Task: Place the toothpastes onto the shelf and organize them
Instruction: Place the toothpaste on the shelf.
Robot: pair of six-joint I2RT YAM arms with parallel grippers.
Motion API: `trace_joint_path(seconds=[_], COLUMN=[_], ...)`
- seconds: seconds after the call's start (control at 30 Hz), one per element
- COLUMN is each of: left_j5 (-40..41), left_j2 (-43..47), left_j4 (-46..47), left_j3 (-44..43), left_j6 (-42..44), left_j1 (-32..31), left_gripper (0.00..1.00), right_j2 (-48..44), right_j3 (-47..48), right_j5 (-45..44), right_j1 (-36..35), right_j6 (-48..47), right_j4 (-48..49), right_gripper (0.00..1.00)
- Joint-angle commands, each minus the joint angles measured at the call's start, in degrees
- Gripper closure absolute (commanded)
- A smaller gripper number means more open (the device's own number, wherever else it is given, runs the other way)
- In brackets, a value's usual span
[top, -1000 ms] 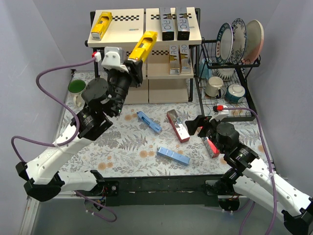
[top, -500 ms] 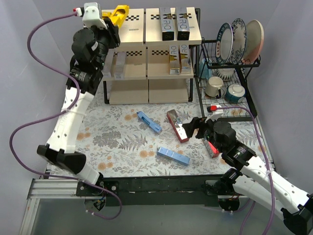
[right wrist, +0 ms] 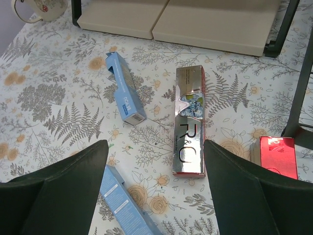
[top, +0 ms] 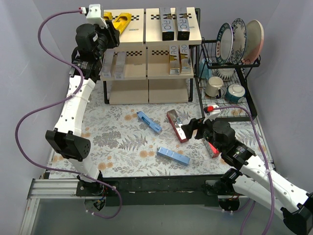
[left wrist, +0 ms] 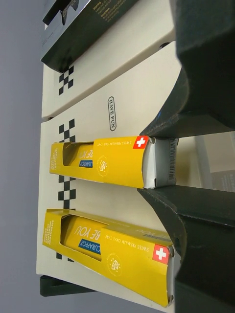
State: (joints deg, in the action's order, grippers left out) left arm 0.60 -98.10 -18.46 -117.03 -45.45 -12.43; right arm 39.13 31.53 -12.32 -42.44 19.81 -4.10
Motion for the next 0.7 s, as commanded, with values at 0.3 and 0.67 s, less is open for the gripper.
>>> trace_joint_path(seconds=[0.3, 0.67], left_j5=[-1.7, -1.3], left_j2=[5.3, 8.8], left_j4=[0.4, 2.7], left_j3=[4.7, 10.2], left_j6=[1.9, 2.4], left_j1=[0.2, 0.2], left_gripper=[0.64, 0.64], right_j2=[0.9, 1.2], right_j3=[0.9, 0.3], right_j5=[1.6, 1.8], right_j1=[0.2, 0.2], right_j6=[-1.2, -0.9], right_j4=[3.6, 5.5], right_gripper=[0.14, 0.14])
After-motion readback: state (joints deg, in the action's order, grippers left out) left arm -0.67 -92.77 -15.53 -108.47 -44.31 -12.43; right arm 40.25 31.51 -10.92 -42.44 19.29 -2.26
